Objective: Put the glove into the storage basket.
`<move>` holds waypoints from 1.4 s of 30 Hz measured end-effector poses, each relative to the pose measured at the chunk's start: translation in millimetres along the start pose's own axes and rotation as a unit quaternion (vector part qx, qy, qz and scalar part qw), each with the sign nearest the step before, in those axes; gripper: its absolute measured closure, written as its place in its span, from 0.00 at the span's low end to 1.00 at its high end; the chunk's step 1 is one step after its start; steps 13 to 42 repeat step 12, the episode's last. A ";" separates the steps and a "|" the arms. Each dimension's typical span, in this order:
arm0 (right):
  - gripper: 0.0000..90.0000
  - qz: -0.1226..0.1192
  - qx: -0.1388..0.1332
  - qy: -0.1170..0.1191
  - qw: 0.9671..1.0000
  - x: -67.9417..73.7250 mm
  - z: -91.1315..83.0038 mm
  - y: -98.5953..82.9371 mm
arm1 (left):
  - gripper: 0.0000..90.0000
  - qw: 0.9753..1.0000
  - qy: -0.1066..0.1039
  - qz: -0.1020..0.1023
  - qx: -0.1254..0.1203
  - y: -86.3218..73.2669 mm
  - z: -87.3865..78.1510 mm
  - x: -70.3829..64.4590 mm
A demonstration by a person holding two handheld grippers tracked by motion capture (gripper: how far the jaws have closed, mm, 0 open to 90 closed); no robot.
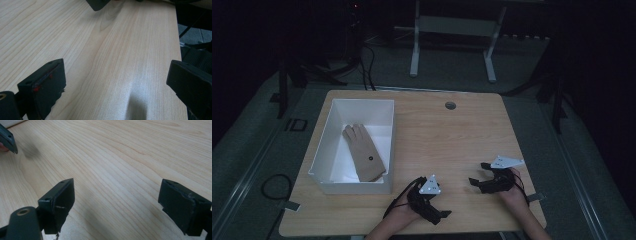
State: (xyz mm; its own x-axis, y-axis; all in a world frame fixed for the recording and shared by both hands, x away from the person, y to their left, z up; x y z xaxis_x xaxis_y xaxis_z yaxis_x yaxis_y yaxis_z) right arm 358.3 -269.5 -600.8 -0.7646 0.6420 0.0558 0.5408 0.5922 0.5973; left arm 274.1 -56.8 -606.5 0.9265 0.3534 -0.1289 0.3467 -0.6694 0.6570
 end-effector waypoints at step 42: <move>0.15 0.002 0.007 -0.008 1.000 -0.8 1.3 0.1 | 0.03 1.000 0.003 0.003 -0.002 1.0 0.2 0.8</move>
Point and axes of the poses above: each handheld gripper's, and its own axes: z roughly forward along the jaws, y roughly out of its top, x roughly to its left, the point moved 6 cm from there along z, roughly forward along the jaws, and after that the axes turned 14 degrees about x, right-handed, at the moved point
